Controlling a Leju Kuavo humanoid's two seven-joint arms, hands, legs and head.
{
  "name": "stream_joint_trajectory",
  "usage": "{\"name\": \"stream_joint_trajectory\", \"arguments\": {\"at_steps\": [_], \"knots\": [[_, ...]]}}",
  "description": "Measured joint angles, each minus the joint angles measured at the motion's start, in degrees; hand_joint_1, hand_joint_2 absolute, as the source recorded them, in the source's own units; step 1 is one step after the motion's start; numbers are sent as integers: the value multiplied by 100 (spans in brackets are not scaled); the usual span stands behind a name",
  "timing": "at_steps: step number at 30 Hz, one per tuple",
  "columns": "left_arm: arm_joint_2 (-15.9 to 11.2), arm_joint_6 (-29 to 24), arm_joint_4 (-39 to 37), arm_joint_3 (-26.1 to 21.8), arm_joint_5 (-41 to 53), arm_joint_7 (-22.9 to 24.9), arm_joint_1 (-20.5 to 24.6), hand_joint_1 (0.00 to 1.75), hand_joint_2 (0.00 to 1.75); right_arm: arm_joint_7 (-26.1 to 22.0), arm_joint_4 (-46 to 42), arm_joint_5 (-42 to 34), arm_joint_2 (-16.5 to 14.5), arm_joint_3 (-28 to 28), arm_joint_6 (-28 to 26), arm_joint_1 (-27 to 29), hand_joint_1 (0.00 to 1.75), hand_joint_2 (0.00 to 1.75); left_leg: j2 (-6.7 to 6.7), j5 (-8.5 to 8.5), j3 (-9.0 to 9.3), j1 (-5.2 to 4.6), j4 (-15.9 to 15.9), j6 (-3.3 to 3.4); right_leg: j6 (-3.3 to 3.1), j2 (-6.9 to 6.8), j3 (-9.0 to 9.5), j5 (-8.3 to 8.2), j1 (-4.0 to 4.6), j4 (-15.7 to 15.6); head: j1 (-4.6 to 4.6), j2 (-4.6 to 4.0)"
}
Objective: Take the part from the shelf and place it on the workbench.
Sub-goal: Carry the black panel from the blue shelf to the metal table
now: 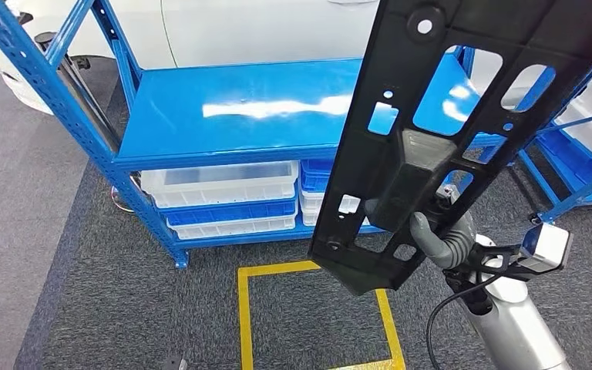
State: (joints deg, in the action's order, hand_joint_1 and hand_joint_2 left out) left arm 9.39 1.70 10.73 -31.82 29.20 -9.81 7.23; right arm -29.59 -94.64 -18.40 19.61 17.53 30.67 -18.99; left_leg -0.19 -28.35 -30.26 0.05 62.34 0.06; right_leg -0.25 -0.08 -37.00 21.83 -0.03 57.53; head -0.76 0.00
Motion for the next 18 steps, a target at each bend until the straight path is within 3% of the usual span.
{"name": "stream_joint_trajectory", "arguments": {"at_steps": [1,2,4,5,6,8,9,10,11,12,13,14,16,18], "knots": [[-1,0,0,0,12,0,8,0,175,0,-19,2,2,-21,4,15,175,175,-6,-91,206,-13,-326,26,30,-1,-35,-51,-2,12,1,0],[-1,0,0,0,22,1,12,0,175,1,-38,3,3,-40,4,34,175,175,-10,-153,293,-32,-510,56,65,-3,-57,-106,-6,6,1,0],[0,-2,-1,-1,34,2,-1,0,175,4,-64,5,8,-63,5,91,175,175,2,-63,228,-38,-580,128,136,4,-98,-183,-29,-16,1,0],[0,-3,-2,-1,37,3,-6,0,175,12,-80,6,15,-73,7,126,175,175,15,10,176,-33,-594,176,172,10,-145,-93,-37,37,1,0],[0,-4,-2,-2,39,4,-9,0,175,23,-93,7,22,-81,9,154,175,175,30,92,106,-23,-611,213,206,15,-217,118,-46,201,1,0],[0,-3,-2,-2,42,4,-17,0,175,49,-117,1,32,-92,13,179,175,175,53,240,-65,-23,-612,257,265,16,-398,736,-67,849,1,0],[-1,-2,-2,-2,44,4,-26,0,175,64,-125,-6,32,-95,16,186,175,175,61,308,-157,-26,-604,257,288,15,-471,959,-74,1242,0,0],[-1,-1,-2,-2,45,4,-38,0,175,78,-131,-13,32,-97,21,196,175,175,68,370,-249,-29,-591,253,305,14,-493,1038,-78,1540,0,0],[-2,0,-2,-2,46,4,-47,0,175,93,-135,-17,32,-98,28,206,175,175,72,428,-343,-29,-573,245,314,13,-443,987,-81,1685,0,0],[-2,0,-2,-2,47,4,-54,0,175,104,-144,-20,32,-99,34,215,175,175,74,486,-438,-28,-552,233,316,12,-286,842,-84,1614,0,0],[-2,0,-2,-2,48,4,-59,0,175,109,-155,-21,32,-101,37,220,175,175,74,539,-524,-27,-529,217,311,11,-32,688,-87,1343,0,0],[-2,0,-2,-2,49,4,-64,0,175,111,-175,-23,32,-105,37,220,175,175,73,588,-598,-32,-507,195,297,10,288,635,-84,927,1,0],[-3,-1,-2,-2,62,4,-76,0,175,111,-222,-30,32,-116,41,228,175,175,71,689,-681,-45,-488,140,214,21,800,710,-54,155,-1,0],[-4,-3,-2,-2,79,3,-89,0,175,111,-252,-39,33,-134,55,246,175,175,69,799,-704,-50,-517,82,110,32,914,760,-23,-114,-2,0]]}}
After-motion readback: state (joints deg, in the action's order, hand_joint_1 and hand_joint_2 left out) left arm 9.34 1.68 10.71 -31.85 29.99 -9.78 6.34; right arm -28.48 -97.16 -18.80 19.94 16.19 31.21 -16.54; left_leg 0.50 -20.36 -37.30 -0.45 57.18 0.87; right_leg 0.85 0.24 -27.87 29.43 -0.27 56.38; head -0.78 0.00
